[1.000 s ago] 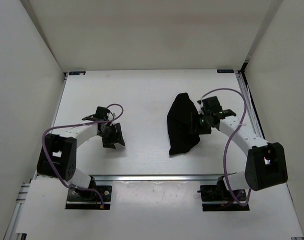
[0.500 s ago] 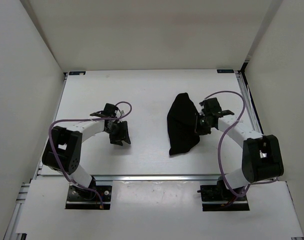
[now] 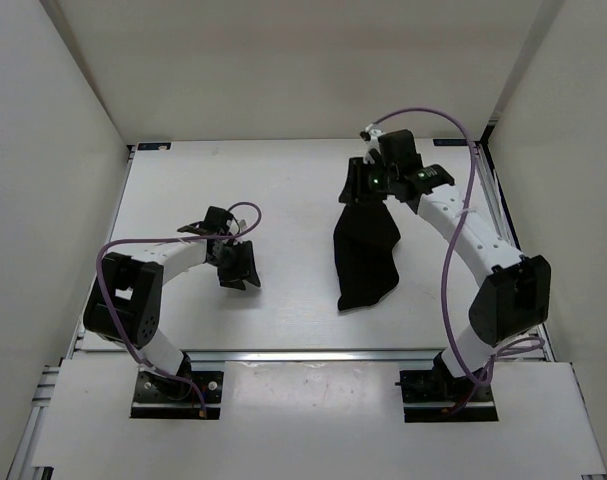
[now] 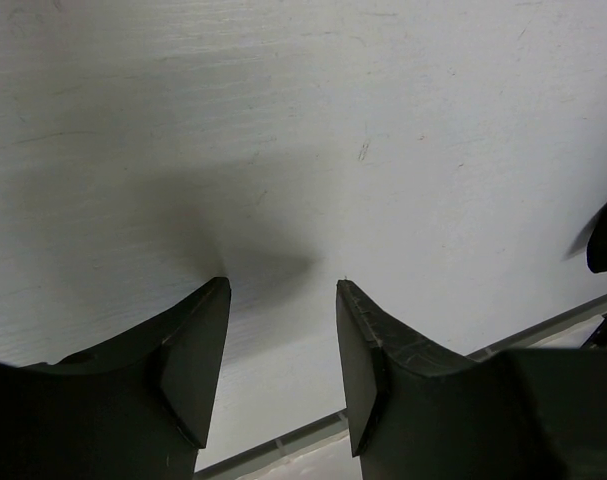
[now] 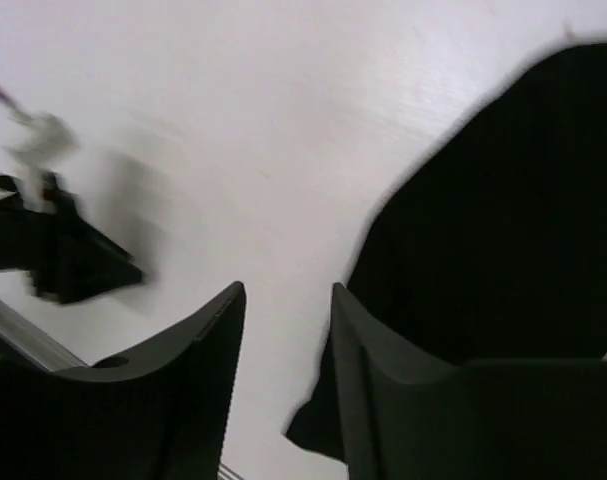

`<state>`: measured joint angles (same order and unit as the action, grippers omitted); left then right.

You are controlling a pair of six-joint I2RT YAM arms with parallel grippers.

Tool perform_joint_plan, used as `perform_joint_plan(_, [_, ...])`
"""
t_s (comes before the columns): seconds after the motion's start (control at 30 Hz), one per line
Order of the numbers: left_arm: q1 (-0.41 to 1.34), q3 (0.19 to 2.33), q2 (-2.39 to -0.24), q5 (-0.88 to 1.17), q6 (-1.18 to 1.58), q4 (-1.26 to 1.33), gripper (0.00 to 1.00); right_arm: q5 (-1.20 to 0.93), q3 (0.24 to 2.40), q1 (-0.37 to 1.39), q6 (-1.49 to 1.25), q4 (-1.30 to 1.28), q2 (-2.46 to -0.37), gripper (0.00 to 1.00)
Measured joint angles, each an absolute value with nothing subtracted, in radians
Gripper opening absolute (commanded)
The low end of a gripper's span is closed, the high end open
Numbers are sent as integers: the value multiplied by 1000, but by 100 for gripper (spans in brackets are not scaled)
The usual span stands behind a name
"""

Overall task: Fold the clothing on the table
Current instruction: Flatten the skirt out

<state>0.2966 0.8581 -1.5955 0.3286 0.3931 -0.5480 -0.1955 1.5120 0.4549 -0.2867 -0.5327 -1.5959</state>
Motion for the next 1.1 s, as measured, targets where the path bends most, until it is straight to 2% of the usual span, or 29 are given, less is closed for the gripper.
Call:
perform_joint_plan(0.1, [303, 865, -1597, 331, 390, -555, 60, -203, 1398, 381, -284, -564, -1613, 50])
perform_joint_plan(0.2, [339, 929, -1615, 330, 379, -591, 68, -193, 1240, 287, -290, -599, -1582, 54])
perform_joint_plan(0.4, [514, 1123, -1657, 364, 364, -551, 70, -198, 1060, 180, -309, -616, -1452, 51])
perform_joint_plan(0.47, [585, 1201, -1691, 390, 363, -522, 70, -212, 1029, 167, -315, -577, -1443, 35])
perform_joint_plan(0.63, [576, 1184, -1697, 412, 375, -511, 70, -241, 1001, 175, -334, -516, -1517, 23])
perform_joint_plan(0.67, [566, 1172, -1696, 412, 376, -508, 70, -242, 1001, 181, -333, -509, -1532, 13])
perform_joint_plan(0.73, [543, 1143, -1692, 412, 380, -505, 70, -243, 1005, 199, -330, -501, -1559, 0])
perform_joint_plan(0.9, [496, 1098, -1681, 410, 382, -511, 68, -231, 1133, 269, -334, -557, -1573, 0])
perform_joint_plan(1.03, [486, 1086, -1655, 406, 382, -508, 69, -241, 1442, 382, -329, -575, -1600, 1])
perform_joint_plan(1.07, [483, 1085, -1650, 406, 382, -508, 68, -255, 1503, 400, -327, -567, -1614, 4])
perform_joint_plan(1.1, [477, 1085, -1645, 406, 382, -506, 68, -278, 1577, 424, -324, -568, -1647, 17])
